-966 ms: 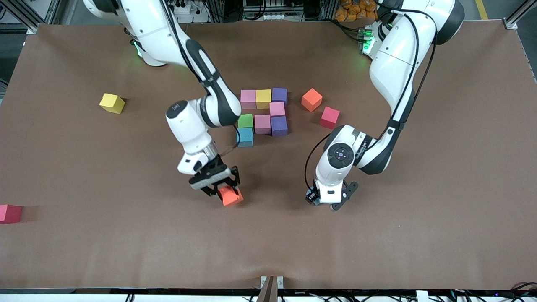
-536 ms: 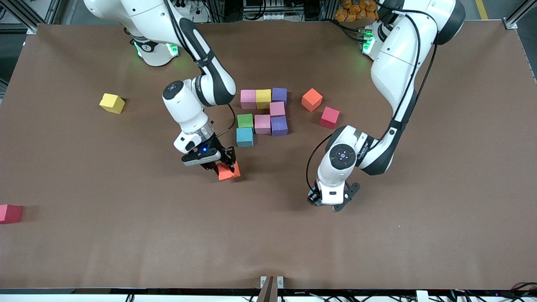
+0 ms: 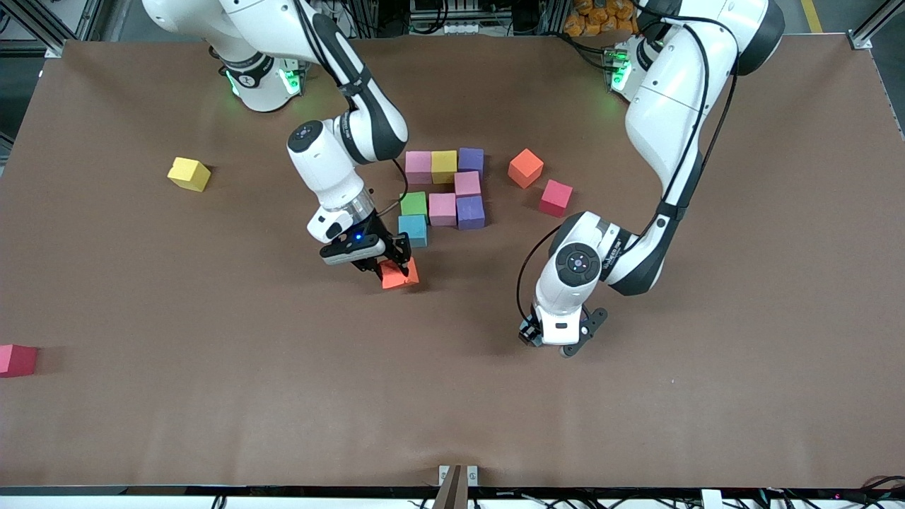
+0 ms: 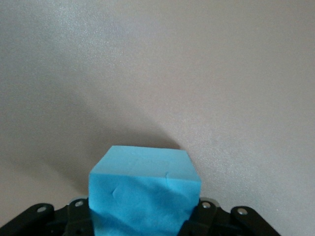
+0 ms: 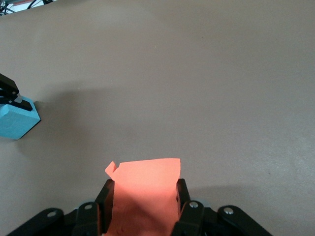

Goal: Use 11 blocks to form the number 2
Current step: 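Carry the orange cube to the cluster with the right gripper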

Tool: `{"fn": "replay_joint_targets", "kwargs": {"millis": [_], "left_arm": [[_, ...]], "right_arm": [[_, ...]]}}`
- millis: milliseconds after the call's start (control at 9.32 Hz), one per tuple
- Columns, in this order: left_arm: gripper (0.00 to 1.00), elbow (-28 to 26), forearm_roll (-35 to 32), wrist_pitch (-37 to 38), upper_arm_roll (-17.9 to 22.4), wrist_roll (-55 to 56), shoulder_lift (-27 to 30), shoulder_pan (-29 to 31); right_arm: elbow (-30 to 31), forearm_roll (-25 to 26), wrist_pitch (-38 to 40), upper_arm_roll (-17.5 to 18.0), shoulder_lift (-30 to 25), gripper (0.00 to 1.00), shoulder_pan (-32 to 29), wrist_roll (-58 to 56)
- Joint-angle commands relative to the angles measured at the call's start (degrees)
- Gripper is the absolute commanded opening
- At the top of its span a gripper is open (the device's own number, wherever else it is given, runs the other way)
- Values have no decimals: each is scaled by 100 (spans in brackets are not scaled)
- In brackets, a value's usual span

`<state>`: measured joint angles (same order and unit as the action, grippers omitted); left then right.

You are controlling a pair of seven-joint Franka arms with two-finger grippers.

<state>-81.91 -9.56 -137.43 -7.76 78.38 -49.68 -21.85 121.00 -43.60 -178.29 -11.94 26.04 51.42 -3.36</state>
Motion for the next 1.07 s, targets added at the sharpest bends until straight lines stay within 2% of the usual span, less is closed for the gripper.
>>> {"fn": "replay_joint_targets", "kwargs": {"millis": [0, 215, 429, 536, 751, 966], "left_arm": [[0, 8, -28, 111, 2, -25, 64, 6], [0, 8, -28, 111, 2, -16, 55, -12], [0, 8, -28, 111, 2, -7, 55, -21], [0, 8, -28, 111, 2, -7, 46, -21], [0, 8, -28, 111, 2, -25, 46, -21], [0, 0, -37, 111, 2, -34, 46, -21]], "right_arm": [[187, -105, -39, -753, -56, 0, 787, 73], [21, -27, 283, -985, -46, 0, 835, 29], [-400, 192, 1238, -1431, -99, 0, 835, -6], [-628, 594, 1635, -1599, -99, 0, 791, 2], [-998, 1411, 2321, -1644, -108, 0, 520, 107], [-1218, 2227, 2526, -1636, -73, 0, 518, 1052]]}}
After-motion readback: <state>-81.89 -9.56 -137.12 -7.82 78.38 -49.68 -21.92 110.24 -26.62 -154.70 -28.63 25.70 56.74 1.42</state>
